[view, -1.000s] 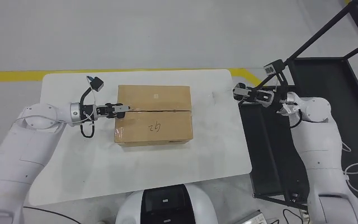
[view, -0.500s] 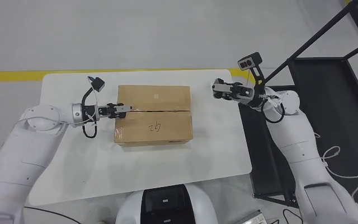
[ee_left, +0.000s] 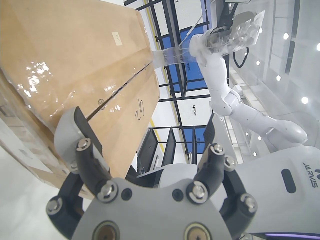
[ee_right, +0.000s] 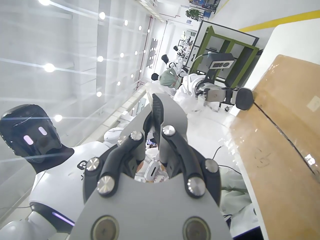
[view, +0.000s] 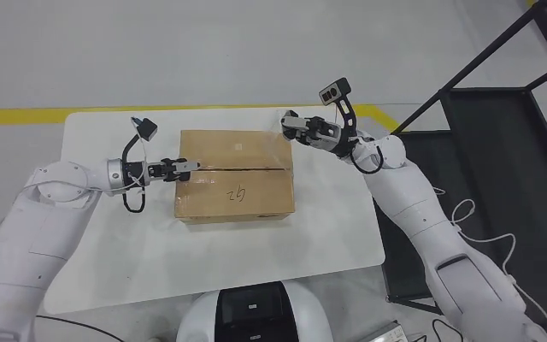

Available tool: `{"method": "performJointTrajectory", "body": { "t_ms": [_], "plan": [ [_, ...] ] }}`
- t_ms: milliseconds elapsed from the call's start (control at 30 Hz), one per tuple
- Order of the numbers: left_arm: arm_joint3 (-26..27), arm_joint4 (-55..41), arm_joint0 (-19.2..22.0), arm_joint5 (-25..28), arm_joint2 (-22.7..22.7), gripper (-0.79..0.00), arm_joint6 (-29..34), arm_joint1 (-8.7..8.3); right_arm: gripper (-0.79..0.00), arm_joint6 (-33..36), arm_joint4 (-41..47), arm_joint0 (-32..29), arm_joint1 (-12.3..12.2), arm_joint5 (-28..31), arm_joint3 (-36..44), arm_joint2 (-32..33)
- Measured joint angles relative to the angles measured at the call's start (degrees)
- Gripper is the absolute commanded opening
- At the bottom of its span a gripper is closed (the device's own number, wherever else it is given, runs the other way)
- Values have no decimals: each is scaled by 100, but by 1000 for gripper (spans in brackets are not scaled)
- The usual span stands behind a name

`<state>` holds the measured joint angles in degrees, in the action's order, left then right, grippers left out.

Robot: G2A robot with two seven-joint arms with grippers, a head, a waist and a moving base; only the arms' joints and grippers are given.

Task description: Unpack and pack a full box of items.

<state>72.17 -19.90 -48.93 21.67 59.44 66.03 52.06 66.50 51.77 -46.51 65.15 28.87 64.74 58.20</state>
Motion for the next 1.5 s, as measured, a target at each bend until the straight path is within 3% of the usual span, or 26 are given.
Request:
{"method": "performJointTrajectory", "body": {
  "t_ms": [367,633,900,1167,1500],
  "plan": [
    [-106,-21,92,-133,-113,0,39,76,-785,-54,182,154,251,265,-282,-285],
    [-256,-43,197,-141,-221,0,61,149,-785,287,468,93,281,381,-235,-47],
    [-308,-27,201,-111,-204,0,91,172,-785,-4,500,55,409,536,-203,-104],
    [-306,-25,175,-109,-140,0,131,175,-785,-359,249,125,658,728,-282,-580],
    [-236,-13,116,-110,-32,0,195,164,-785,-943,-705,298,947,880,-742,-1140]
  ]
}}
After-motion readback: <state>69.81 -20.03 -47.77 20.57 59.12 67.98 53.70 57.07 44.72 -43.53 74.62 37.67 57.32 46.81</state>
